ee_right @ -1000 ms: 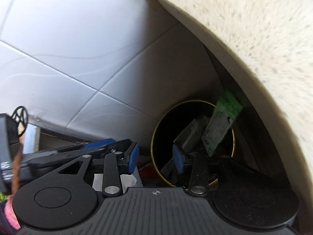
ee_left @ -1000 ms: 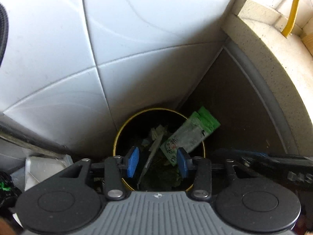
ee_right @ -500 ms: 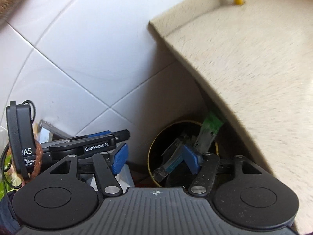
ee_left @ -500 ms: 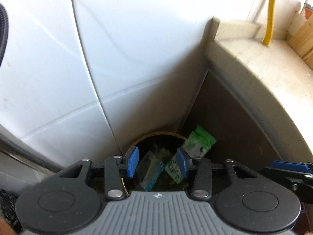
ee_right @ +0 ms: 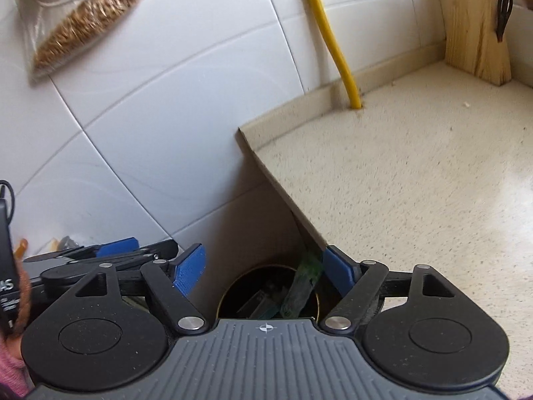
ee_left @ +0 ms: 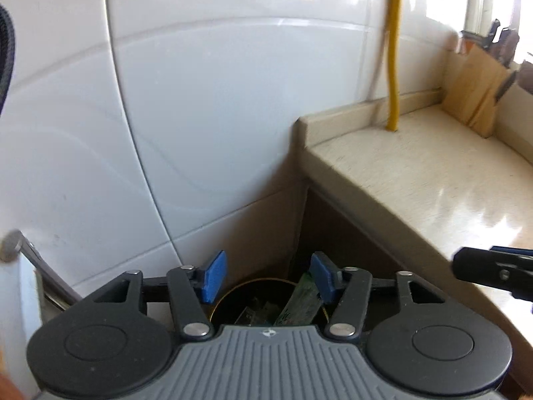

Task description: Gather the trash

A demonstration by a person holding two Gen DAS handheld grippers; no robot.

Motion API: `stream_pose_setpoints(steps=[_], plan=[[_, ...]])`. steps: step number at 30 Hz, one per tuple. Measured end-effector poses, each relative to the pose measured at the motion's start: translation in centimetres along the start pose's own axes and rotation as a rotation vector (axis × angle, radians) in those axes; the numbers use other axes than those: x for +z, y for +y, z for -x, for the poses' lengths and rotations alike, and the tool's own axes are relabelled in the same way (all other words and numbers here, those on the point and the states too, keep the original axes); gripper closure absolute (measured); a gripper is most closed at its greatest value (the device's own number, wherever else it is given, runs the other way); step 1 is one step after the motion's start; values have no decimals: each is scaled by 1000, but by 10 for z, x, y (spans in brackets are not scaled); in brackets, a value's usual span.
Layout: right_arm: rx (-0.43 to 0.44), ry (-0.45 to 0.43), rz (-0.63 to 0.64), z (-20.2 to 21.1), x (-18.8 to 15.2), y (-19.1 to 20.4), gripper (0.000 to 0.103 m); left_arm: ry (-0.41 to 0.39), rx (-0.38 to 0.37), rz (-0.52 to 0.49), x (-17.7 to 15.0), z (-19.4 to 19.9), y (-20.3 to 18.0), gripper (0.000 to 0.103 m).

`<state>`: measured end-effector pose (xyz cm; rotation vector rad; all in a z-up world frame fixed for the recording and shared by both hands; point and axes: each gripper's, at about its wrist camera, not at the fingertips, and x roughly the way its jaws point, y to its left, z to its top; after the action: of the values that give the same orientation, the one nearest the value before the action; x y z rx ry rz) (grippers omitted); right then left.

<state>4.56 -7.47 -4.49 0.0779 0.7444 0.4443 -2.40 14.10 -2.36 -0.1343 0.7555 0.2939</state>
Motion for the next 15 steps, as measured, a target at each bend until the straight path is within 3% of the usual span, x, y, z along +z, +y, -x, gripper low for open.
stream_pose_setpoints(steps=[7,15], plan=[[26,-35,28,19,6,1,18,-82,22,-10,5,44,-11,34],[27,-6,69,38,1,7,17,-61,67,23,-13,62,-26,31]])
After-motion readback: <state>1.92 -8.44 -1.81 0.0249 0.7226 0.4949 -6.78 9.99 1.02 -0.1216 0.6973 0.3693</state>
